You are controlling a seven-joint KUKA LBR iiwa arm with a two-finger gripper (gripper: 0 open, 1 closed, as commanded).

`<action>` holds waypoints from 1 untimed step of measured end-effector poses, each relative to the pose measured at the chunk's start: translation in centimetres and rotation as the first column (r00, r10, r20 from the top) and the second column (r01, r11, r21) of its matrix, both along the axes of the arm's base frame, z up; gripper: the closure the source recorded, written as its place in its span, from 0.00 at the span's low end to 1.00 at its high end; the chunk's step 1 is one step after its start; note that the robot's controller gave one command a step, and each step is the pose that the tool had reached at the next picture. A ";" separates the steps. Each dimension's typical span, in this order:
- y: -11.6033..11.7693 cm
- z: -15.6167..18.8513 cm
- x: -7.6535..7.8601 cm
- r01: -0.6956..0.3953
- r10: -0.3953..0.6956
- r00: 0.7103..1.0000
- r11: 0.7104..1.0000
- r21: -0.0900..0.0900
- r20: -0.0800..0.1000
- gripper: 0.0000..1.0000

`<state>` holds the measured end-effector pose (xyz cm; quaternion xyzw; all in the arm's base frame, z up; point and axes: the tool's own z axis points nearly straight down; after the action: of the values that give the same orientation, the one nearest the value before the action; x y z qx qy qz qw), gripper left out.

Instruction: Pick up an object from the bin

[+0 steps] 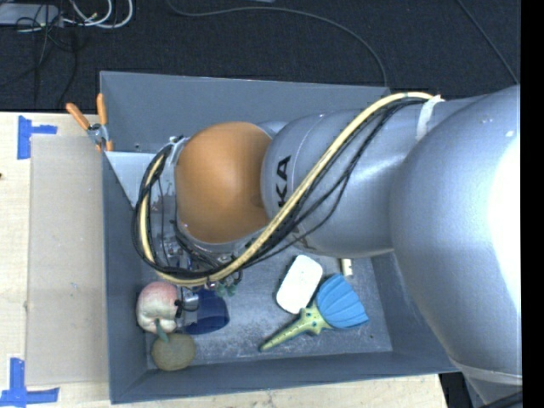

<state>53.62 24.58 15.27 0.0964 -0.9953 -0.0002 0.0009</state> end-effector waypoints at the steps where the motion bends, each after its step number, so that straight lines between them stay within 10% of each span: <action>1: 0.2 -8.3 0.2 -0.096 0.096 0.995 0.995 -0.003 -0.007 0.00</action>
Offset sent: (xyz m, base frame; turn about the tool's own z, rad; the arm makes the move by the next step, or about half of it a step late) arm -0.0048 0.0005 -0.0827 -0.0482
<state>53.78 24.74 6.98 0.1441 -0.9895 0.0013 0.0047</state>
